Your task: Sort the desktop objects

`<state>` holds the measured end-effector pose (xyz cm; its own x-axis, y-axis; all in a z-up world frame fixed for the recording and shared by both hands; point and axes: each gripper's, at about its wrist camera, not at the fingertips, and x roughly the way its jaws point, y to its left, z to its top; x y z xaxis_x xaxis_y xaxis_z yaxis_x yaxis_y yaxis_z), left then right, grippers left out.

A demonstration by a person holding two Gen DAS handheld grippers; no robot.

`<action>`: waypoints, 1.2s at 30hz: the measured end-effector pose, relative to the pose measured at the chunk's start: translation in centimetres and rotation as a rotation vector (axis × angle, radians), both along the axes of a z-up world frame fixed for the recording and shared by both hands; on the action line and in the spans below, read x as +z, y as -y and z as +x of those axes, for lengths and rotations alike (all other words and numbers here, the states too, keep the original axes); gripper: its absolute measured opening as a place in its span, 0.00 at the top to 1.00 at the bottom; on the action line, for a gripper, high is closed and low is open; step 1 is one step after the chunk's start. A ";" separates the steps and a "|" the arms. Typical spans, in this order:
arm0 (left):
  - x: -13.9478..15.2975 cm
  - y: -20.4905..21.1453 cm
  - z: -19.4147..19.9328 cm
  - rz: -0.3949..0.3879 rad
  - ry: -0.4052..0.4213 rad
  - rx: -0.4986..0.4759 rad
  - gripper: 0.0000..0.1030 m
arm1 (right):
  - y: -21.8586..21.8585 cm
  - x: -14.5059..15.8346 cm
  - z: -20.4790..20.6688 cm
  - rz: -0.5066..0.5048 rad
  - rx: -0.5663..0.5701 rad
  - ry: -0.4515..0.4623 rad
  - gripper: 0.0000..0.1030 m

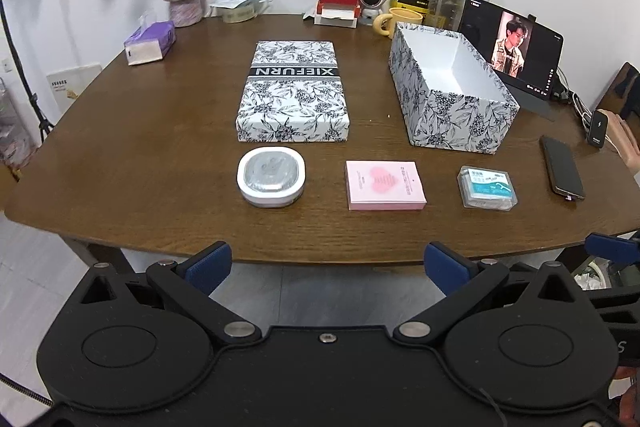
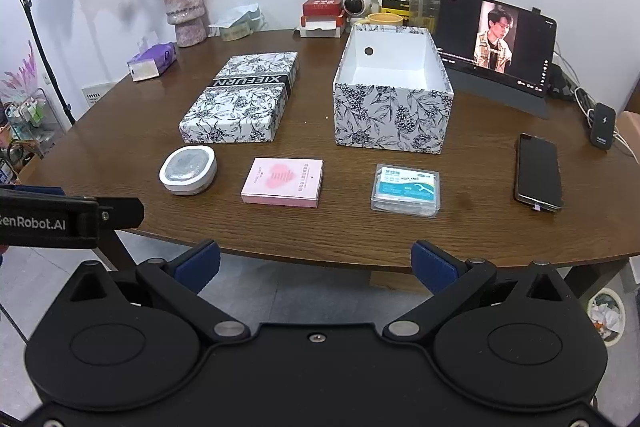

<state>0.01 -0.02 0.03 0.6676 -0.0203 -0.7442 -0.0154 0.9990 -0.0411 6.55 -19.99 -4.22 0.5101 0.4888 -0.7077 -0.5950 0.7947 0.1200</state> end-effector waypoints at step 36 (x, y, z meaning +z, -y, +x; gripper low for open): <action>2.8 -2.7 -0.6 0.009 -0.030 -0.033 0.00 | -1.1 2.7 -2.1 -0.017 -0.063 0.000 0.00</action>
